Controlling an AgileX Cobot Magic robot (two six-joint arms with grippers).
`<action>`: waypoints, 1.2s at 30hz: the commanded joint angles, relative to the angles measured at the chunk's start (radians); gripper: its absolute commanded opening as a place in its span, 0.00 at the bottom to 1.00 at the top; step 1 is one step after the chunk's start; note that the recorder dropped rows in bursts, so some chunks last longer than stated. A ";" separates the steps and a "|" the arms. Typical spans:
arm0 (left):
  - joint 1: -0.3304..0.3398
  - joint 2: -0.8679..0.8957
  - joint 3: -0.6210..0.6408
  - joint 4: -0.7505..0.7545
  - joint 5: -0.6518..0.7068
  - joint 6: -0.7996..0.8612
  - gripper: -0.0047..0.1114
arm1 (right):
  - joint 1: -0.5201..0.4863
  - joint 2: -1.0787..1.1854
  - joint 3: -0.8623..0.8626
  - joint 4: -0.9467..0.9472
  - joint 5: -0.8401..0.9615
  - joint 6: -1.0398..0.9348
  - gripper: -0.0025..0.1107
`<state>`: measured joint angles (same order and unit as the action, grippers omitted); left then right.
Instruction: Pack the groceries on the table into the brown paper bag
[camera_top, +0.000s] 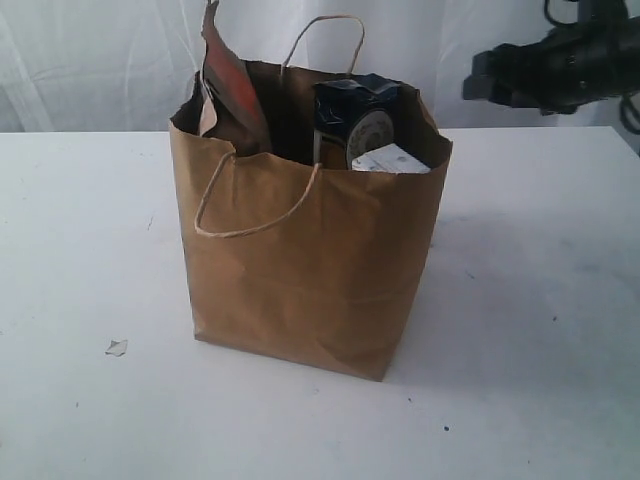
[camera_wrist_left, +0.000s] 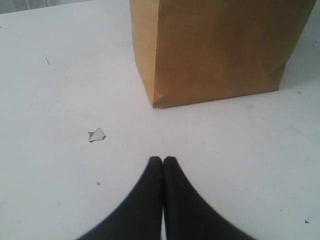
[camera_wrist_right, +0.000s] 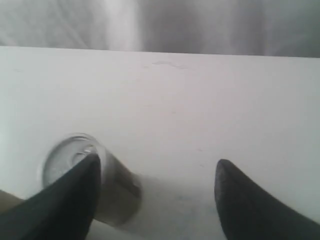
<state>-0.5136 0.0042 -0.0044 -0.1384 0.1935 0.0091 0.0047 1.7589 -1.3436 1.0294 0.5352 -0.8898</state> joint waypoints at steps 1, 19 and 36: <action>0.003 -0.004 0.004 -0.005 0.000 -0.009 0.04 | 0.029 0.091 -0.103 0.208 0.108 -0.164 0.67; 0.003 -0.004 0.004 -0.005 0.000 -0.009 0.04 | 0.057 0.267 -0.221 0.233 0.188 0.003 0.68; 0.003 -0.004 0.004 -0.005 0.000 -0.009 0.04 | 0.106 0.336 -0.221 0.215 0.279 -0.036 0.68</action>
<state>-0.5136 0.0042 -0.0044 -0.1384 0.1935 0.0091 0.1030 2.0960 -1.5607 1.2530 0.8093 -0.8914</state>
